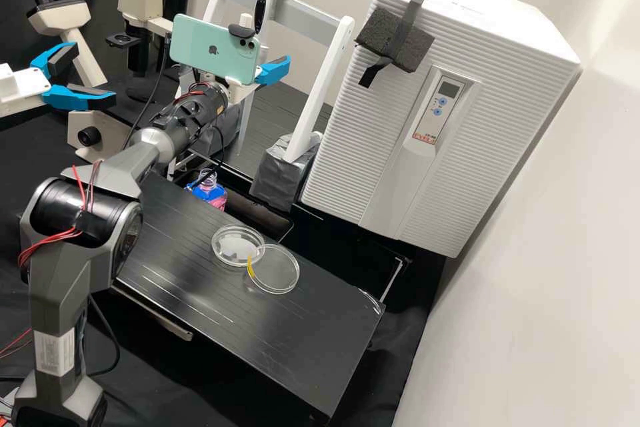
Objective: Use the pipette
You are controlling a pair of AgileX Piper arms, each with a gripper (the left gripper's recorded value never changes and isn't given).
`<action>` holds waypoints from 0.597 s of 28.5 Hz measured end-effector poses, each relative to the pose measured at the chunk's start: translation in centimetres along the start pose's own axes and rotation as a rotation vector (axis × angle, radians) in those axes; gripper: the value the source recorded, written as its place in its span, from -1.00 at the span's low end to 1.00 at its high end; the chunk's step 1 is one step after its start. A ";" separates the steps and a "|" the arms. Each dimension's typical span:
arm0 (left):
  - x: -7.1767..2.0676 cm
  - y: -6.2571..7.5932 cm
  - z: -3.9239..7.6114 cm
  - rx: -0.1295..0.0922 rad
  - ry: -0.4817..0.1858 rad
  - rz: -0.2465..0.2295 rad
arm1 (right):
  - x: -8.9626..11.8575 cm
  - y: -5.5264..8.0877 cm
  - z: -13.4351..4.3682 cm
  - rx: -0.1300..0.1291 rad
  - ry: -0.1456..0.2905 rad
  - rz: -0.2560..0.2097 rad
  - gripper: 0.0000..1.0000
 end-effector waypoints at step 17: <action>0.00 0.0 0.0 0.000 0.000 0.000 | 0.4 -0.5 -0.1 -0.006 -0.001 -0.023 -1.00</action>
